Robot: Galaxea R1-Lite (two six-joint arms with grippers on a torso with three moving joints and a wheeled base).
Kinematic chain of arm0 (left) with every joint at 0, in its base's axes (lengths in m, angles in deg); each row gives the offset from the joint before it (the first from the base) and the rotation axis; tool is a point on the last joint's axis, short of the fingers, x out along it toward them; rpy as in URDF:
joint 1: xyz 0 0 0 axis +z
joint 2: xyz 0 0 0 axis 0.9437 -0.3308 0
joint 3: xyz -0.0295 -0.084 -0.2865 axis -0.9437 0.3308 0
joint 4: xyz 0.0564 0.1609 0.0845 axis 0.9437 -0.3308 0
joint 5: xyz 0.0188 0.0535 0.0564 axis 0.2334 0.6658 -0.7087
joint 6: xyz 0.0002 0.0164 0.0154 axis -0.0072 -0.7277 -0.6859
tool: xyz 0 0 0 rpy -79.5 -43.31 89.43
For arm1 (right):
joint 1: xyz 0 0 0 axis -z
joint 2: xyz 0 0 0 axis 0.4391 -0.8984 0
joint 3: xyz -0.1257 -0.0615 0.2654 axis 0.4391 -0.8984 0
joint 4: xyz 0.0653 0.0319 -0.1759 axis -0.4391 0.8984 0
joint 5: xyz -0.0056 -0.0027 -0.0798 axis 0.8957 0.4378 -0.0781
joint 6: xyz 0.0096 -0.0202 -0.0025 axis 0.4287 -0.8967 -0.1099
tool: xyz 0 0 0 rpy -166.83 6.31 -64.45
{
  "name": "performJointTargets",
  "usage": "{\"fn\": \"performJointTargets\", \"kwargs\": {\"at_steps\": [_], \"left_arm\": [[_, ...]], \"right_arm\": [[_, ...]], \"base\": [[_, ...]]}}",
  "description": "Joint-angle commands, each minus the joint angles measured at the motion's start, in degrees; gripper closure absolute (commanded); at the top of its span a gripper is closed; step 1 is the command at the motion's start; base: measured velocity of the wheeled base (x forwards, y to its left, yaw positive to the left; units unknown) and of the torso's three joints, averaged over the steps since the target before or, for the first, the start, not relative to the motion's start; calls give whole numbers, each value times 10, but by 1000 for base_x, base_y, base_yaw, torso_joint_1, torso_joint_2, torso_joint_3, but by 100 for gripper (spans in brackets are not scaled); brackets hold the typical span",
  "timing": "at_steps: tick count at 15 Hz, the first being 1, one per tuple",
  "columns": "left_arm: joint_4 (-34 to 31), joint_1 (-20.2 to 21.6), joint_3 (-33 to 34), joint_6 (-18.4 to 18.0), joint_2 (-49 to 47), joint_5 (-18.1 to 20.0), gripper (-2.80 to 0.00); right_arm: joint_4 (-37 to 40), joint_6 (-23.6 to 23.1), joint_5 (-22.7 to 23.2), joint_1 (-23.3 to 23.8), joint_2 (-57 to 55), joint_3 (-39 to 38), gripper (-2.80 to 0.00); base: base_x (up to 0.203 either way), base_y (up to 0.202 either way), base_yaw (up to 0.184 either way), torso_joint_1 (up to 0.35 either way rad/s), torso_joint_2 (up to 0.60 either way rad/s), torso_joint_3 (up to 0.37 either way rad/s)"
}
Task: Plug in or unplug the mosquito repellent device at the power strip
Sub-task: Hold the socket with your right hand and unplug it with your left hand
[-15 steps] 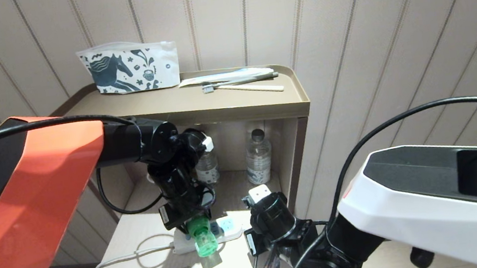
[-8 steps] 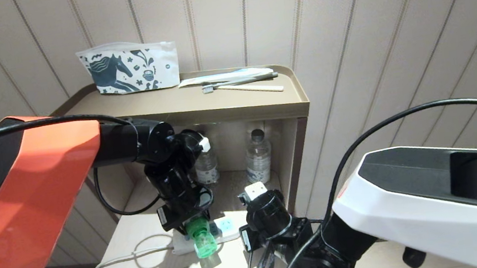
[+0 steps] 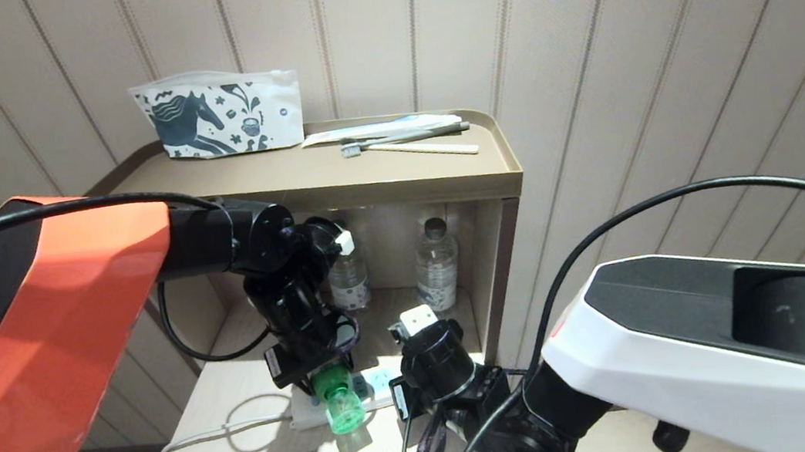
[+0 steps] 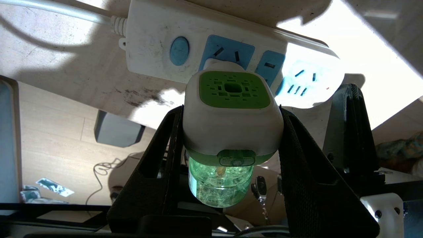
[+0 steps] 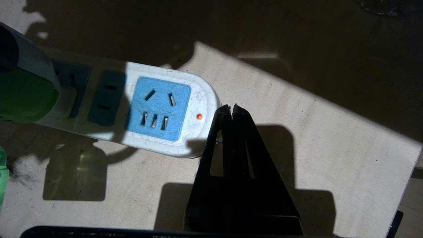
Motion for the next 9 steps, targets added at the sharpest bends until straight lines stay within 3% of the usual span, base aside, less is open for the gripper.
{"fn": "performJointTargets", "kwargs": {"at_steps": [1,9], "left_arm": [[-2,0,0,3,-1,-1,0],[-1,-1,-7,5,-5,-2,0]], "right_arm": [[-3,3,-1,-4,2,0,0],[-15,1,-4,-20,-2,-2,0]], "base": [[0,0,0,0,0,0],[0,0,0,0,0,0]]}}
